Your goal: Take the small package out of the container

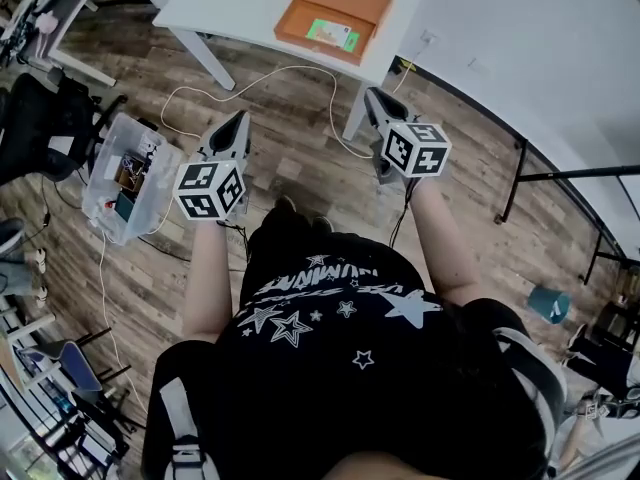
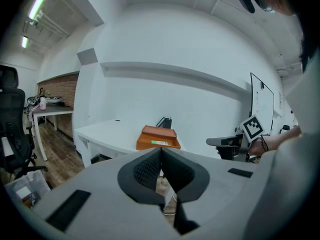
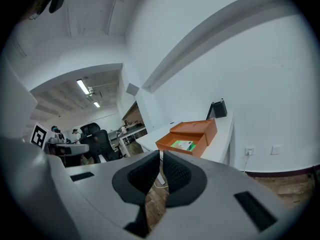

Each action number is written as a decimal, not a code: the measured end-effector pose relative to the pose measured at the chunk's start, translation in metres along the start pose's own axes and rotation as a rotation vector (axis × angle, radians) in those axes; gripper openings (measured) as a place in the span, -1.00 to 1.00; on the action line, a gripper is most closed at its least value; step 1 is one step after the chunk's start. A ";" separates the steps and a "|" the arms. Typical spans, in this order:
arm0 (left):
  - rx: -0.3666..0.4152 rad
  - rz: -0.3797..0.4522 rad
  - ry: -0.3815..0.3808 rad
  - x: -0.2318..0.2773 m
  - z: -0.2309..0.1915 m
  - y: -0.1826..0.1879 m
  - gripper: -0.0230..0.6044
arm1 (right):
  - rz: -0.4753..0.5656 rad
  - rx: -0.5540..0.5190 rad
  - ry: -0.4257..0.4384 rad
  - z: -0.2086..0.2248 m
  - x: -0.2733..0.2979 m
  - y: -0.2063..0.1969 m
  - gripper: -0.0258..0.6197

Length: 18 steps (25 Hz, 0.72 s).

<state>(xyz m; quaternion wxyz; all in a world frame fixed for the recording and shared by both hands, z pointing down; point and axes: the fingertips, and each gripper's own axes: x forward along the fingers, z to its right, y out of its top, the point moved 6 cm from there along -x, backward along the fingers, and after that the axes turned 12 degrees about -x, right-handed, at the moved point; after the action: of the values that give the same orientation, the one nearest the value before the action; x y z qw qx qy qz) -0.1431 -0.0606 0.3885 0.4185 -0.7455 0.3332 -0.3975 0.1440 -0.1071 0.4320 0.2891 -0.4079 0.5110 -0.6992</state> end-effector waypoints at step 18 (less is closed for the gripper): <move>0.090 -0.077 -0.201 0.159 -0.042 0.057 -0.86 | -0.028 0.039 -0.175 0.074 0.084 0.017 -0.75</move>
<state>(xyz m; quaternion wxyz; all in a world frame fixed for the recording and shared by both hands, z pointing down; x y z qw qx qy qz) -0.1154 -0.2314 0.4017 0.4673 -0.7743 0.2425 -0.3511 0.1659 -0.2172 0.4499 0.3306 -0.4688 0.4646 -0.6746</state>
